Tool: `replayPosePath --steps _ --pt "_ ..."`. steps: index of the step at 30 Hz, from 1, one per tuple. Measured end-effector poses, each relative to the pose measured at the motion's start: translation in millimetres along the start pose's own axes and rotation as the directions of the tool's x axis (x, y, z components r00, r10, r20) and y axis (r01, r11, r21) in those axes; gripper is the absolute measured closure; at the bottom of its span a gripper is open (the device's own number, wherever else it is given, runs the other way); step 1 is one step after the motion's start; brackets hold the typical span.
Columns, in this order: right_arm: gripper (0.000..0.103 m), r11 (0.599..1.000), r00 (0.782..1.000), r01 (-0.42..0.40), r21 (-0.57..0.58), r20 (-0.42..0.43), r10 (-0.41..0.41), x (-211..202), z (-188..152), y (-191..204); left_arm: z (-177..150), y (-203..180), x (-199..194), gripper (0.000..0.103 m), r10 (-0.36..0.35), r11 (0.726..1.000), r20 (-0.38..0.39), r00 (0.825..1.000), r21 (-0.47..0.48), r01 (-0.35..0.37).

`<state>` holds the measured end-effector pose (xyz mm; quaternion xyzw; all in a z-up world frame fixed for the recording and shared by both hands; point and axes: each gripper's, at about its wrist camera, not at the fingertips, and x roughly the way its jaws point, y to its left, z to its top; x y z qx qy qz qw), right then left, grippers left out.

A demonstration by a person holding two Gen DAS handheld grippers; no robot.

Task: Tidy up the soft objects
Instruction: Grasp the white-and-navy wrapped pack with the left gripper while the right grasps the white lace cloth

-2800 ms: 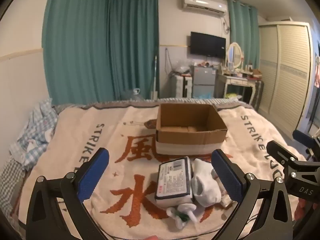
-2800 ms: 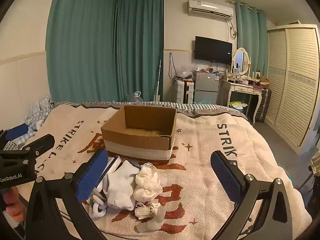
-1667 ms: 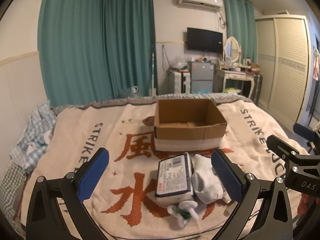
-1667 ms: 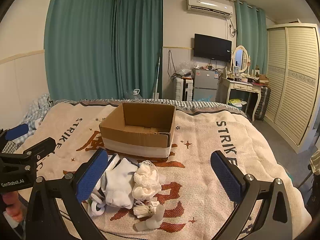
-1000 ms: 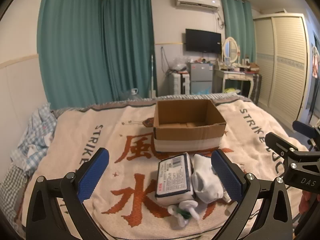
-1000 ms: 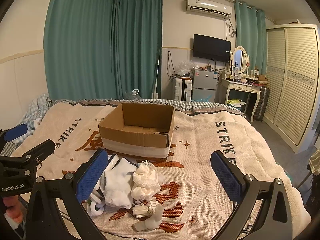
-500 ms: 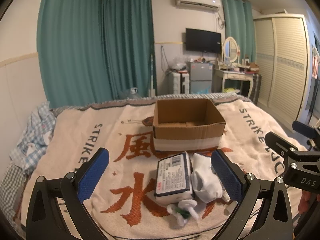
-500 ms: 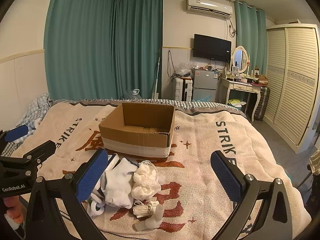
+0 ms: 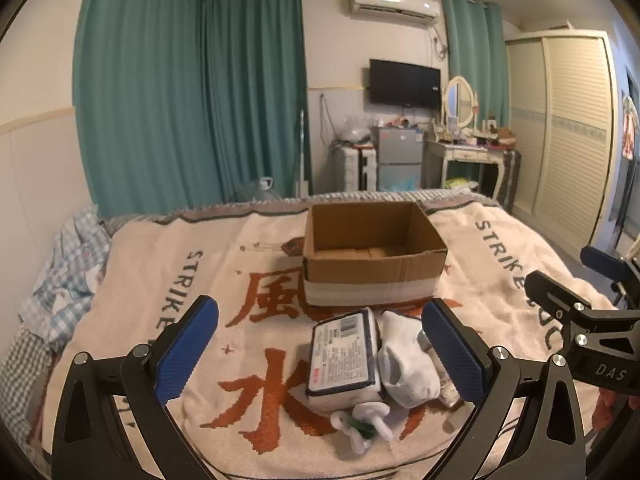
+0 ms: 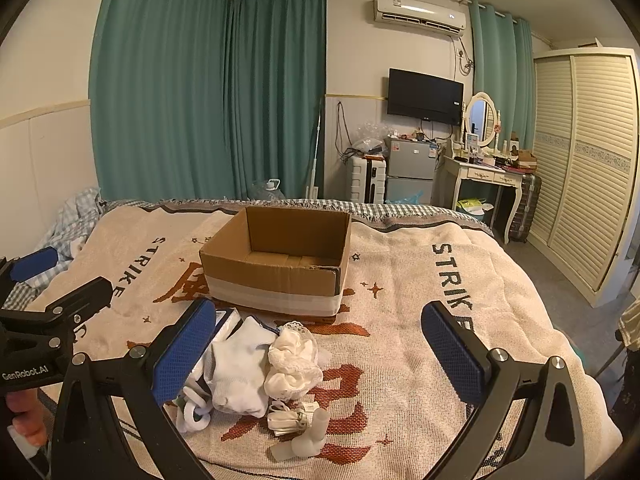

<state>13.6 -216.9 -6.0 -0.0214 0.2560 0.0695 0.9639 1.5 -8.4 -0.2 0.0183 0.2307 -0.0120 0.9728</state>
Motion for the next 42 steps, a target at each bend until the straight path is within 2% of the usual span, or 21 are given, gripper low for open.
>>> replayPosePath --steps 8,18,22,29,31,34,35,36,38,42 --pt "0.0 1.0 1.0 0.002 -0.007 -0.011 -0.002 -3.2 2.3 1.1 1.1 1.5 1.8 0.0 -0.017 1.0 0.002 1.0 0.004 0.017" --pt "0.0 0.999 0.992 0.037 -0.011 -0.122 -0.038 28.8 -14.2 -5.1 -24.3 6.3 44.1 0.0 -0.046 0.999 -0.109 0.993 -0.035 0.042" --pt "0.001 0.999 0.981 0.03 -0.015 -0.193 -0.032 52.8 -27.4 -2.0 -43.3 6.5 67.4 0.001 -0.068 0.997 -0.185 0.98 -0.048 0.06" --pt "0.01 1.0 0.943 -0.012 -0.012 -0.334 0.008 100.1 -51.0 10.9 -66.8 4.4 91.2 0.001 -0.093 0.996 -0.272 0.958 -0.038 0.086" --pt "0.015 1.0 0.931 -0.017 -0.007 -0.364 0.013 110.9 -58.2 12.5 -71.8 5.6 95.6 0.001 -0.11 0.994 -0.291 0.95 -0.05 0.1" --pt "0.03 1.0 0.913 -0.02 -0.007 -0.408 0.015 125.6 -68.6 16.5 -77.2 5.1 101.3 0.003 -0.13 0.991 -0.311 0.942 -0.051 0.12" --pt "0.04 1.0 0.906 -0.027 0.001 -0.422 0.025 129.3 -71.8 16.5 -78.2 5.0 103.1 0.003 -0.132 0.991 -0.316 0.94 -0.051 0.122" --pt "0.057 0.999 0.9 -0.038 0.012 -0.433 0.039 132.1 -74.3 16.3 -80.0 4.4 104.8 0.003 -0.139 0.99 -0.323 0.936 -0.053 0.129" --pt "0.079 0.998 0.891 -0.051 0.023 -0.451 0.056 136.3 -77.4 17.0 -82.4 3.5 109.1 0.003 -0.151 0.989 -0.334 0.931 -0.058 0.14" --pt "0.083 0.999 0.899 -0.05 0.016 -0.435 0.052 133.0 -75.5 18.8 -86.1 2.0 119.2 0.004 -0.166 0.986 -0.355 0.92 -0.06 0.155"
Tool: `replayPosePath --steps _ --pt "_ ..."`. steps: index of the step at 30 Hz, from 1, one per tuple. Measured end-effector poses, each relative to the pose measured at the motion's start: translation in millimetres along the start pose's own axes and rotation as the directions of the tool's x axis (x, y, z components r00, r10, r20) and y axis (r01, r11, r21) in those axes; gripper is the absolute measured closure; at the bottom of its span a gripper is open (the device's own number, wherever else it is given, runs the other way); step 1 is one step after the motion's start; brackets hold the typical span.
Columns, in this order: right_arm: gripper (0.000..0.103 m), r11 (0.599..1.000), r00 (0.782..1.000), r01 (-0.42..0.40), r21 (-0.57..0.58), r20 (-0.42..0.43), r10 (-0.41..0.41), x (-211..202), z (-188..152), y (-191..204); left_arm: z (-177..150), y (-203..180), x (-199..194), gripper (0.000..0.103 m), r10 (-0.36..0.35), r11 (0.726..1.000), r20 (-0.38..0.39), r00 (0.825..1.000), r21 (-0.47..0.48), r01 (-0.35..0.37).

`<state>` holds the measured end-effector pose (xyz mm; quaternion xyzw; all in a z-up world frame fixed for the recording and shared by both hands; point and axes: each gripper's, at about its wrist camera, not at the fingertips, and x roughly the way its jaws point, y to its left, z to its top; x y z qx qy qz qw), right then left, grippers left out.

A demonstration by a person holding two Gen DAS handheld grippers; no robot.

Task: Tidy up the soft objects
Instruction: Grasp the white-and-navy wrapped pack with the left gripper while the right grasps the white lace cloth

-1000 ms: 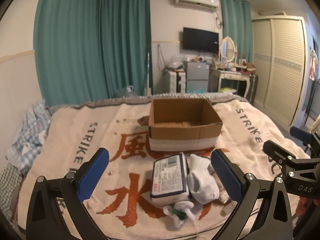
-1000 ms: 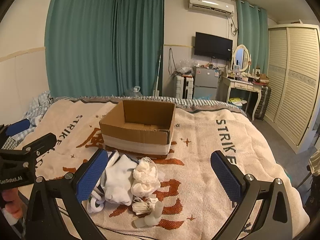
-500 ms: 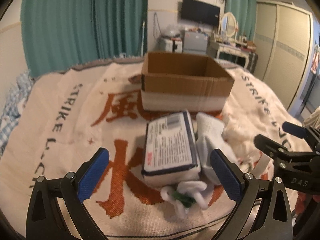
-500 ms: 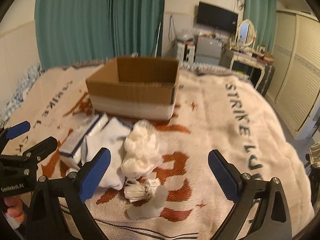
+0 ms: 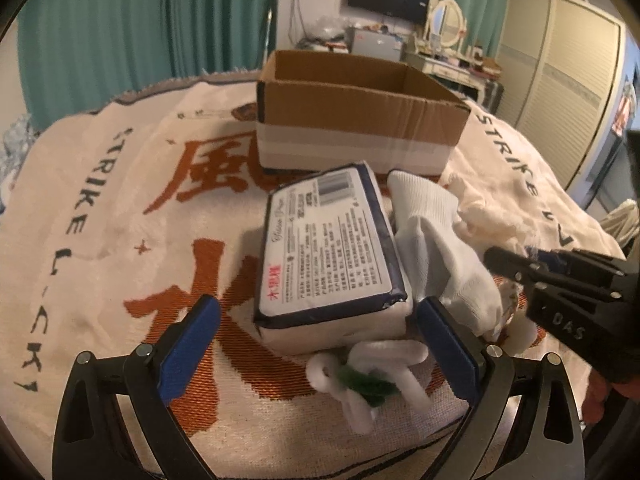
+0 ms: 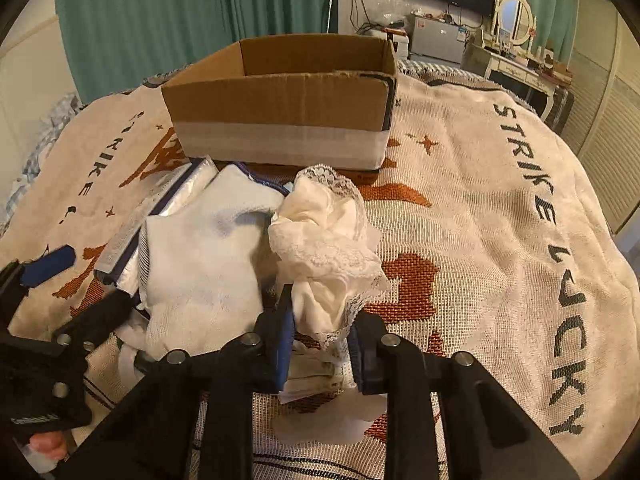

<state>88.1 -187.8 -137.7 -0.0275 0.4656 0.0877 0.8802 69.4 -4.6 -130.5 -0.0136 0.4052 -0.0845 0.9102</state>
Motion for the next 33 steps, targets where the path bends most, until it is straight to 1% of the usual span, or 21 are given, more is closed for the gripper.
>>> replayPosePath --steps 3,4,7,8,9,11,14,16,19,21,23,29,33 --pt "0.083 1.0 1.0 0.004 0.002 0.005 -0.004 -1.7 0.9 -0.2 1.9 6.2 5.6 0.004 -0.015 1.0 -0.013 1.0 -0.028 0.014" --pt "0.083 1.0 1.0 0.002 0.004 0.005 -0.002 -1.9 1.0 -0.1 1.9 7.7 6.3 0.008 -0.023 0.999 -0.013 1.0 -0.032 0.022" --pt "0.083 1.0 1.0 0.002 0.003 0.001 -0.002 -2.0 0.9 0.0 2.7 10.6 13.0 0.01 -0.027 0.999 -0.017 0.999 -0.031 0.026" --pt "0.083 1.0 1.0 0.0 0.002 0.001 0.0 -2.2 1.2 0.2 3.1 11.0 16.4 0.012 -0.03 0.999 -0.023 0.999 -0.031 0.029" --pt "0.083 1.0 1.0 -0.001 0.001 0.001 0.001 -2.6 1.2 0.5 3.2 11.9 21.0 0.017 -0.045 0.998 -0.033 0.998 -0.034 0.044" --pt "0.083 1.0 1.0 -0.003 0.001 0.003 0.003 -3.3 1.5 0.9 4.2 12.7 24.9 0.018 -0.057 0.998 -0.036 0.998 -0.04 0.055" --pt "0.083 1.0 1.0 -0.006 0.001 0.005 0.006 -3.6 2.0 0.8 4.7 12.1 24.0 0.024 -0.073 0.997 -0.029 0.997 -0.028 0.072" --pt "0.083 1.0 1.0 -0.007 0.001 0.006 0.007 -4.0 2.1 0.8 3.6 11.6 19.7 0.029 -0.076 0.997 -0.02 0.997 -0.021 0.075" --pt "0.085 1.0 1.0 -0.007 0.003 0.014 0.007 -8.1 3.0 0.8 2.4 12.9 10.9 0.032 -0.062 0.998 -0.005 0.998 -0.021 0.062" --pt "0.091 1.0 1.0 -0.006 -0.002 0.018 0.006 -12.4 3.3 1.5 2.7 15.9 2.5 0.033 -0.059 0.998 0.01 0.998 -0.027 0.06" --pt "0.093 1.0 0.999 -0.005 -0.008 0.035 0.005 -19.3 3.4 2.2 4.6 16.9 -5.4 0.034 -0.056 0.998 0.024 0.998 -0.024 0.057" --pt "0.094 0.999 0.995 -0.032 -0.005 0.093 0.033 -48.1 5.6 3.3 12.1 18.0 -45.7 0.034 -0.029 1.0 0.103 0.994 0.003 0.029" --pt "0.094 0.999 0.987 -0.038 -0.021 0.154 0.041 -76.6 14.6 7.6 22.6 16.2 -67.5 0.034 -0.013 1.0 0.151 0.988 0.021 0.01"
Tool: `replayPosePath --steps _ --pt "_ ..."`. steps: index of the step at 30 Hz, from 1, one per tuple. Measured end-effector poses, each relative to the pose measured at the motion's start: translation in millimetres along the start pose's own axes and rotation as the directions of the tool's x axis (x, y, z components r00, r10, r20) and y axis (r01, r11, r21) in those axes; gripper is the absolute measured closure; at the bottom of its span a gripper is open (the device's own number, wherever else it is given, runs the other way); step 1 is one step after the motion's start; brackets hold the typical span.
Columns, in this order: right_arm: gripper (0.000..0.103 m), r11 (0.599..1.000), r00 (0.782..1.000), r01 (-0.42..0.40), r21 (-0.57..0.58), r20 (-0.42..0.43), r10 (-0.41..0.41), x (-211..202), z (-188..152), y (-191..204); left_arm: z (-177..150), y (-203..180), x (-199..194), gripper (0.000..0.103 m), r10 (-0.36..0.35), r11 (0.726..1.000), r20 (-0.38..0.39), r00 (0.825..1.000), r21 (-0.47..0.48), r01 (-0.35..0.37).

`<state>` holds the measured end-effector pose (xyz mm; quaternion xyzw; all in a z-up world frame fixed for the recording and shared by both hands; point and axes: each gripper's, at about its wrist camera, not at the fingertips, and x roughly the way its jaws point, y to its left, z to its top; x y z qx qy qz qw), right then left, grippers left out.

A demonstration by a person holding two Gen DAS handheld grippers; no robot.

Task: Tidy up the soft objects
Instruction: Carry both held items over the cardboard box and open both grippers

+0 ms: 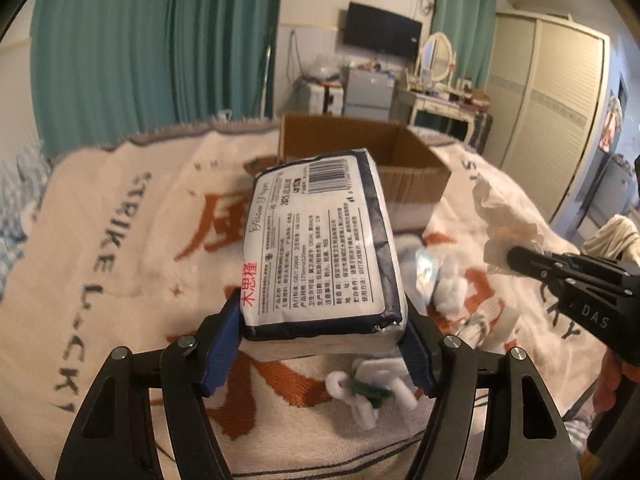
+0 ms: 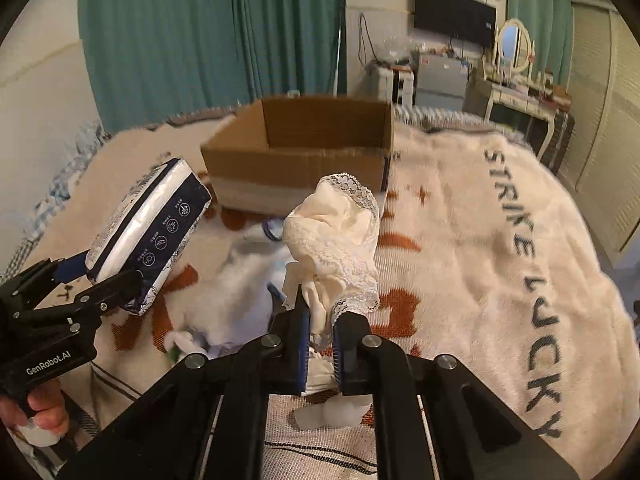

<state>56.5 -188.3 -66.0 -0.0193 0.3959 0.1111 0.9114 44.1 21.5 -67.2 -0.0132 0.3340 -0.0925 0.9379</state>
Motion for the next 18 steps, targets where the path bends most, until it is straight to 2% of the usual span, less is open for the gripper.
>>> replayPosePath --steps 6,10,14,18 --pt "0.094 0.999 0.995 -0.037 -0.025 0.091 0.039 -30.5 35.9 1.9 30.8 -0.1 -17.0 0.034 -0.026 1.0 0.071 0.997 0.014 0.025" --pt "0.094 0.997 0.989 -0.048 -0.054 0.136 0.055 -39.2 64.8 -0.6 55.3 0.6 -11.5 0.034 -0.031 0.999 0.104 0.994 0.024 0.029" --pt "0.094 0.996 0.986 -0.056 -0.064 0.156 0.066 -32.8 98.3 -6.7 85.7 0.8 7.7 0.034 -0.033 0.999 0.12 0.992 0.018 0.031" --pt "0.094 0.995 0.986 -0.075 -0.062 0.148 0.084 -7.2 130.9 -16.7 112.0 -5.1 32.3 0.034 -0.019 0.998 0.134 0.991 0.064 0.011"
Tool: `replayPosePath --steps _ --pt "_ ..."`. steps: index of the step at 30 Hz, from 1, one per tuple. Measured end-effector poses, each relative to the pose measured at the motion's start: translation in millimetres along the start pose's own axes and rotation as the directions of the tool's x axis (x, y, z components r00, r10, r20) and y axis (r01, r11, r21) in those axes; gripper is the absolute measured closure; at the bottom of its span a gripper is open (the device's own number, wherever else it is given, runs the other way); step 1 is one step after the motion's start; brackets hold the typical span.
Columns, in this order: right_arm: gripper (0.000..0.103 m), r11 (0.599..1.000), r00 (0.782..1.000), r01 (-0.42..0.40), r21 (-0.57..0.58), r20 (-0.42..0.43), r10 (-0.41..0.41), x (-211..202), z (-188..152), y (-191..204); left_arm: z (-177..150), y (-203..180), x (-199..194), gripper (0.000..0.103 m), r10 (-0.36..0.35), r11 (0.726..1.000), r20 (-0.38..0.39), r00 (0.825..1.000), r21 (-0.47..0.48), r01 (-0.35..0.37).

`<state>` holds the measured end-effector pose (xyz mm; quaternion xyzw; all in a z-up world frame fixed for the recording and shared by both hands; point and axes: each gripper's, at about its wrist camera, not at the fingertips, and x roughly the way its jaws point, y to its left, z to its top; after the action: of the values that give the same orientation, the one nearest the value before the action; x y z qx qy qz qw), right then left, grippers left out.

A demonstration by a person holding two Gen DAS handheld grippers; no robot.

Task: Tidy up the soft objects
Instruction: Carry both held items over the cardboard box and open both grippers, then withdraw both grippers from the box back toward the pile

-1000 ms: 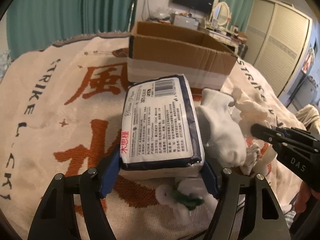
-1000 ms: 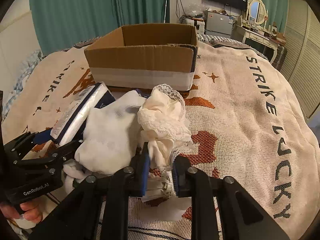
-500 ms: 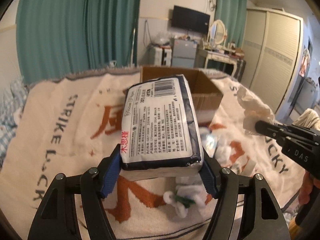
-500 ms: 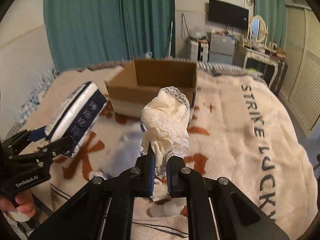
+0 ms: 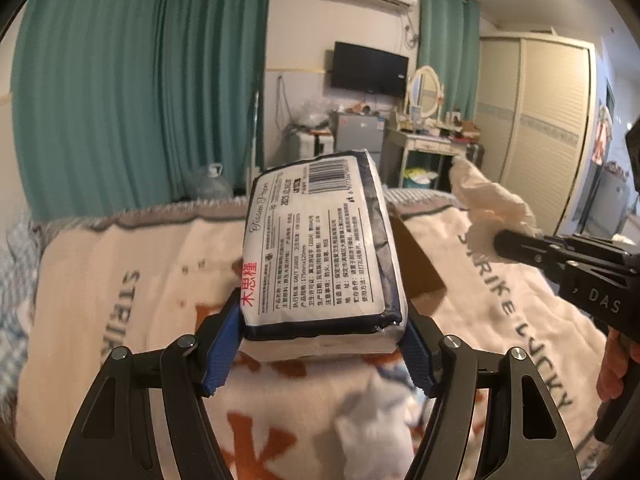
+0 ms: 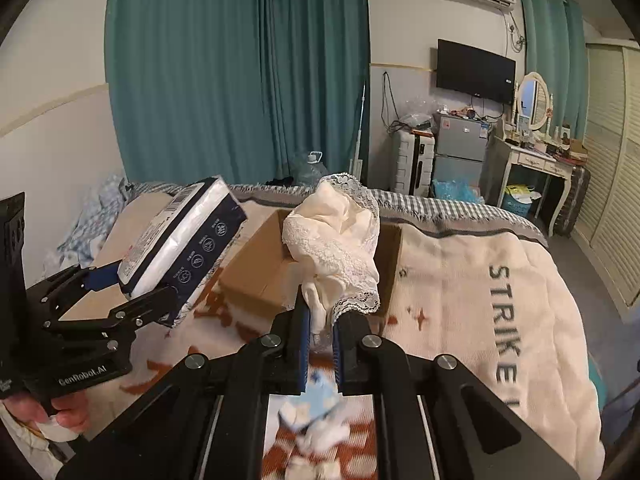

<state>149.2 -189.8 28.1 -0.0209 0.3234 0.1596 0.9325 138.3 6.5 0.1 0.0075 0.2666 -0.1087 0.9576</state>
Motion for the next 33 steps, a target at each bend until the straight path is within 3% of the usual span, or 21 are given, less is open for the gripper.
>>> replayPosePath --steps 7,15,18,19,21,24,28,33 --pt "0.094 1.0 0.998 -0.022 0.022 -0.056 0.023 77.1 22.6 -25.5 19.3 -4.5 72.7 0.034 0.016 0.999 -0.041 0.999 0.046 -0.014" --pt "0.094 0.996 0.988 -0.047 0.073 -0.145 0.058 160.4 8.5 -54.7 18.0 -2.9 151.4 0.033 0.001 0.999 -0.145 0.989 0.039 0.004" --pt "0.093 0.995 0.985 -0.042 0.086 -0.164 0.056 177.5 1.7 -63.5 13.7 -4.5 165.1 0.029 -0.011 0.999 -0.155 0.988 0.035 0.017" --pt "0.091 0.995 0.984 -0.045 0.094 -0.17 0.06 180.7 0.5 -65.5 11.8 -5.2 165.5 0.024 -0.028 0.999 -0.143 0.989 0.034 0.033" --pt "0.076 0.993 0.983 -0.051 0.103 -0.168 0.068 181.0 -1.1 -69.3 9.6 -7.0 164.5 0.016 -0.013 0.999 -0.135 0.991 0.046 0.02" --pt "0.065 0.994 0.986 -0.038 0.1 -0.156 0.053 169.6 -0.2 -72.8 10.2 -8.2 159.9 0.015 0.029 0.998 -0.157 0.987 0.058 -0.02" --pt "0.062 0.995 0.992 -0.012 0.094 -0.123 0.024 133.4 10.5 -73.6 21.4 -0.7 137.8 0.015 0.025 1.0 -0.156 0.987 0.011 -0.024" --pt "0.059 0.997 0.998 0.026 0.075 -0.062 -0.022 67.1 33.1 -71.7 48.9 -4.6 78.3 0.015 0.043 0.999 -0.08 0.996 0.012 -0.042"
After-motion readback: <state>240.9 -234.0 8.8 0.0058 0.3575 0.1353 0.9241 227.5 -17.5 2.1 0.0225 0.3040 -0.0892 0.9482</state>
